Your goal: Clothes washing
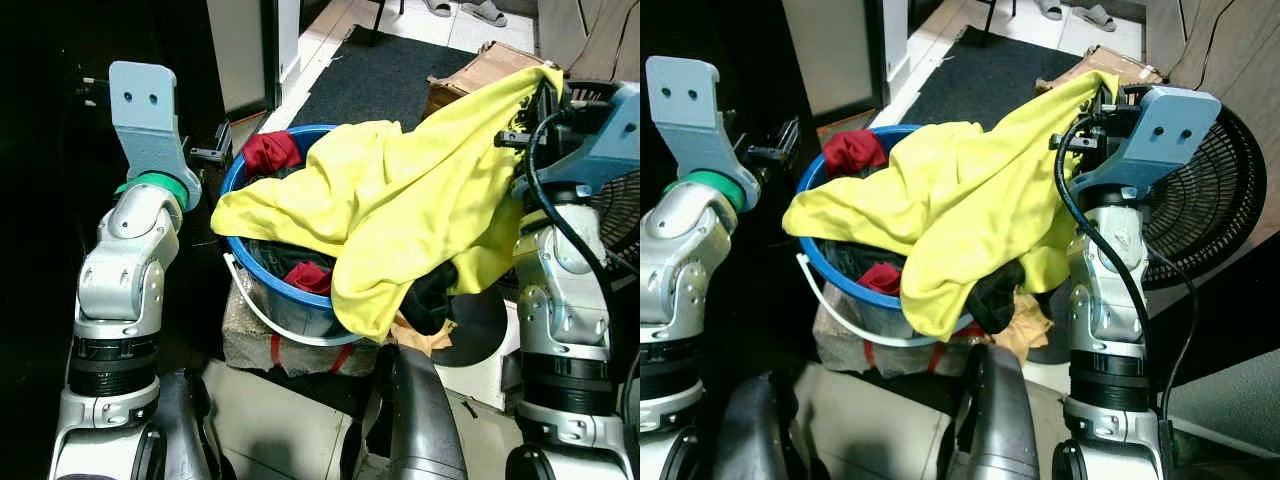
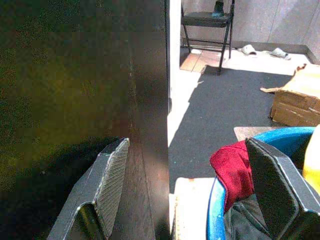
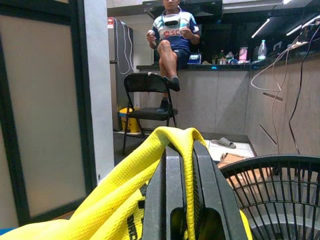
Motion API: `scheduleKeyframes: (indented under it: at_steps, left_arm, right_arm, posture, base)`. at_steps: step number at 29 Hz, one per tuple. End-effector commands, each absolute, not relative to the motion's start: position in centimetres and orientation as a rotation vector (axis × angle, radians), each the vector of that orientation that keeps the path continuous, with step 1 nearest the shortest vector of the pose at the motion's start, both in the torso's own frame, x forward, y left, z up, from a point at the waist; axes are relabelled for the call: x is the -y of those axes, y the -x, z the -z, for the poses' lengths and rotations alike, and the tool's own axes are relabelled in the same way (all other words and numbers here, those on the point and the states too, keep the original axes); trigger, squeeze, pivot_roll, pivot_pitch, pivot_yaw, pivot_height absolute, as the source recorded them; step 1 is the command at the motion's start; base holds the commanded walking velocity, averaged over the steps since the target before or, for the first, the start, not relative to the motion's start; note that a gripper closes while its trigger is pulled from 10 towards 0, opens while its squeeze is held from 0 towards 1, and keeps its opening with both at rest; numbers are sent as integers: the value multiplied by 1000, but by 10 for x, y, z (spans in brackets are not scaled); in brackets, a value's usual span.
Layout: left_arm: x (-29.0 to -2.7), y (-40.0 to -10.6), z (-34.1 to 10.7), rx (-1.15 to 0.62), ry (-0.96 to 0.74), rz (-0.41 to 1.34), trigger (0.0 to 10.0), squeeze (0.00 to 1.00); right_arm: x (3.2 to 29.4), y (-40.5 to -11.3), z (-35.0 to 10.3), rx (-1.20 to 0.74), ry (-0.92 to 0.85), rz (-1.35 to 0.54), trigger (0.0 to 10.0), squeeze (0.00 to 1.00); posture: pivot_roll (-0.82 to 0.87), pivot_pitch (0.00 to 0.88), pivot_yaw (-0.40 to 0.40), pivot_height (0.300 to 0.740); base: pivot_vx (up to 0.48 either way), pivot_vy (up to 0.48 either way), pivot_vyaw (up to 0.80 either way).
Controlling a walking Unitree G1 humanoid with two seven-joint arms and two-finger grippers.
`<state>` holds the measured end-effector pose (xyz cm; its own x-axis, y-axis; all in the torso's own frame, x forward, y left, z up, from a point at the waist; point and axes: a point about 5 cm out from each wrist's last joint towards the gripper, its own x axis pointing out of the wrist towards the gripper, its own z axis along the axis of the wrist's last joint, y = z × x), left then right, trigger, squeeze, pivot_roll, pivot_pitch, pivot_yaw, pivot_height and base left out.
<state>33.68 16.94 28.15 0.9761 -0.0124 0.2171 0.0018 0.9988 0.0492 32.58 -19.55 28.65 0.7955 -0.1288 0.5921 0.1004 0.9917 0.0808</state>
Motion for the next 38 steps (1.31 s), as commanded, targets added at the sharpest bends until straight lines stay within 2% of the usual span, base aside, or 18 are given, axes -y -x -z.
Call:
scheduleKeyframes:
  at_steps: [1,13,19,21,24,30,38]
  left_arm:
    - [-169,-335,-281,222,-59,12,10000,0]
    - [-168,-335,-280,218,-53,12,10000,0]
    - [-160,-332,-272,216,-57,117,10000,0]
    - [-144,-322,-267,213,-67,254,10000,0]
    - [-136,-317,-265,209,-51,301,10000,0]
    - [-90,-297,-270,262,-14,439,10000,0]
    - [-78,-297,-283,313,12,467,10000,0]
  right_arm:
    - [196,-325,-281,614,-59,129,10000,0]
    - [194,-326,-275,591,-64,127,10000,0]
    - [191,-327,-265,562,-21,109,10000,0]
    - [193,-325,-262,550,-13,113,10000,0]
    - [194,-324,-260,546,-1,114,10000,0]
    - [180,-319,-256,538,22,50,10000,0]
    - [177,-318,-258,547,22,36,10000,0]
  posture:
    - [38,81,2,445]
    - [36,88,1,485]
    - [34,91,0,505]
    - [23,95,4,515]
    - [20,96,5,520]
    - [11,94,-3,550]
    - [7,90,-2,575]
  base:
    - [0,0,0]
    - [0,0,0]
    - [0,0,0]
    - [0,0,0]
    - [0,0,0]
    - [0,0,0]
    - [0,0,0]
